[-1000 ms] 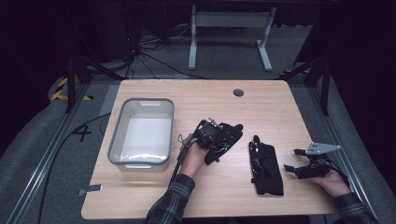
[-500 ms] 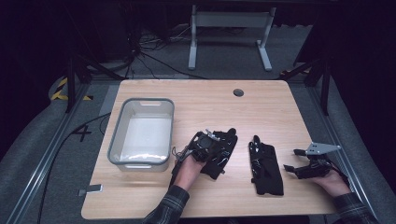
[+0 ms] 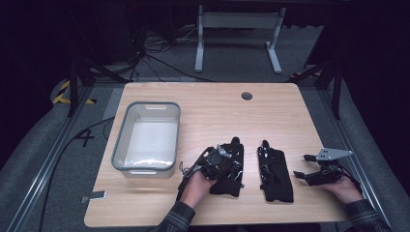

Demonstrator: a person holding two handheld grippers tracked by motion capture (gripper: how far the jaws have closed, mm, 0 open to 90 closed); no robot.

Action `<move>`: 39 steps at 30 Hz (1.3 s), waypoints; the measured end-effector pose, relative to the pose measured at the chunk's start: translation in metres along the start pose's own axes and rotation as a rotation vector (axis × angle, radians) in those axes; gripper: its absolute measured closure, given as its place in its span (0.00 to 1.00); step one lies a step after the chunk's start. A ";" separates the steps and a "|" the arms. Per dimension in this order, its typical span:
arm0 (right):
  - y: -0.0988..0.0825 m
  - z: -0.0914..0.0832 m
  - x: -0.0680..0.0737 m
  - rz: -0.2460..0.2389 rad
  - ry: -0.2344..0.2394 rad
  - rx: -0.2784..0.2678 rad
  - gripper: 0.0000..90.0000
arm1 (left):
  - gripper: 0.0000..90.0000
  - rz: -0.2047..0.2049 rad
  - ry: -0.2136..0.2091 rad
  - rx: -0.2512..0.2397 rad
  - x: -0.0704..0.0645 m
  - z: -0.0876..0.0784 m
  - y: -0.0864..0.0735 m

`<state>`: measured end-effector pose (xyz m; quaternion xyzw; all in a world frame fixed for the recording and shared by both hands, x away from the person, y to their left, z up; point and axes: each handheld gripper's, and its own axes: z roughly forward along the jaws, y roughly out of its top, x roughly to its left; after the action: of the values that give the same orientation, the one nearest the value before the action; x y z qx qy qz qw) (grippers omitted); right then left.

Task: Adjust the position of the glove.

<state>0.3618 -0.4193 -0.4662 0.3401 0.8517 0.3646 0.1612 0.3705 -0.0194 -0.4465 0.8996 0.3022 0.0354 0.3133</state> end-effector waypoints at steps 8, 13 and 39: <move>0.000 0.000 0.000 -0.001 0.002 -0.002 0.17 | 1.00 0.025 -0.025 0.001 -0.010 0.003 0.001; 0.003 -0.002 0.001 0.001 0.013 0.019 0.22 | 1.00 0.026 -0.025 -0.035 -0.009 -0.004 0.003; 0.045 0.026 0.035 -0.095 0.222 0.010 1.00 | 1.00 0.045 0.029 -0.023 -0.002 0.010 0.011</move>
<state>0.3707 -0.3591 -0.4518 0.2578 0.8812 0.3878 0.0814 0.3768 -0.0327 -0.4476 0.9019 0.2860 0.0591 0.3183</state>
